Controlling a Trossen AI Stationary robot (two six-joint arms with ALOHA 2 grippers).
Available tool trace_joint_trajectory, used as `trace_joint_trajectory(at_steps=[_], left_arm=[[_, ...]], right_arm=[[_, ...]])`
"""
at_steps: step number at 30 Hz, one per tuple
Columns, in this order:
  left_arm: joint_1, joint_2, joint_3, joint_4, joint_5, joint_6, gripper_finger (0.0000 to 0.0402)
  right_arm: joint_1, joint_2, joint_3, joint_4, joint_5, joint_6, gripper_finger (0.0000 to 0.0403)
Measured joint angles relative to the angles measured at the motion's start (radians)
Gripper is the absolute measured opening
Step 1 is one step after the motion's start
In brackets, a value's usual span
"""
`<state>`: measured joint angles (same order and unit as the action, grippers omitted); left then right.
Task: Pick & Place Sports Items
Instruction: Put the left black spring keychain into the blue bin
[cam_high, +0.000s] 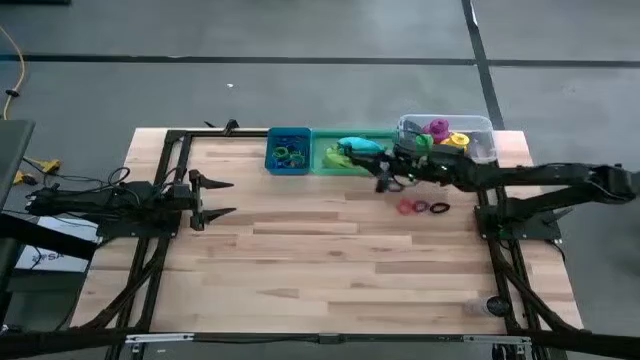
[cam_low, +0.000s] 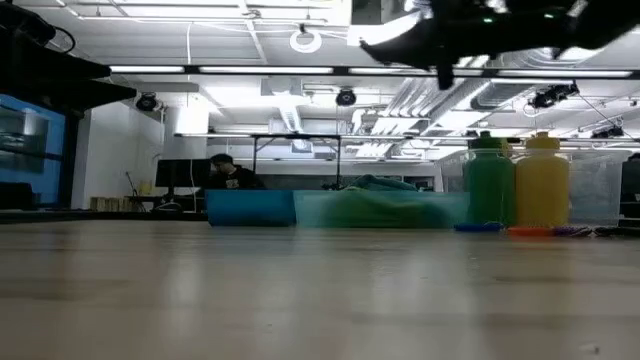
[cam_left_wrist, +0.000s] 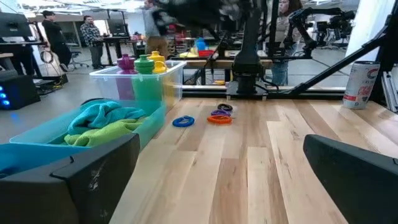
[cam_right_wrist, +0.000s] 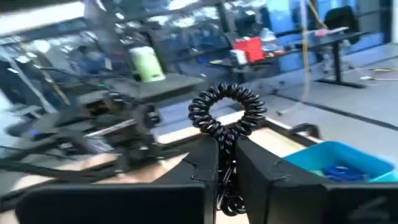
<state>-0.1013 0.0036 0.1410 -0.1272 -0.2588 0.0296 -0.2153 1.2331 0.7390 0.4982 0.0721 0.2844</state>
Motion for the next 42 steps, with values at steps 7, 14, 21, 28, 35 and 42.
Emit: trace_joint_trajectory(at_steps=[7,14,21,28,35,42], left_arm=[[0.000,0.000,0.000,0.000,0.000,0.000,0.0368],[0.000,0.000,0.000,0.000,0.000,0.000,0.0368],[0.000,0.000,0.000,0.000,0.000,0.000,0.0368],[0.000,0.000,0.000,0.000,0.000,0.000,0.0368],[0.000,0.000,0.000,0.000,0.000,0.000,0.0368],[0.000,0.000,0.000,0.000,0.000,0.000,0.0368]], right_arm=[[-0.081,0.191,0.307,-0.227,-0.003,-0.054,0.0011],[-0.133,0.408,0.583,-0.384,-0.005,-0.097,0.0011],[-0.166,0.595,0.747,-0.397,-0.025,-0.097,0.0011],[-0.182,0.744,0.826,-0.397,-0.025,-0.094,0.0011],[-0.182,0.832,0.840,-0.390,-0.027,-0.048,0.0011],[-0.176,0.850,0.840,-0.398,-0.029,-0.045,0.0021]])
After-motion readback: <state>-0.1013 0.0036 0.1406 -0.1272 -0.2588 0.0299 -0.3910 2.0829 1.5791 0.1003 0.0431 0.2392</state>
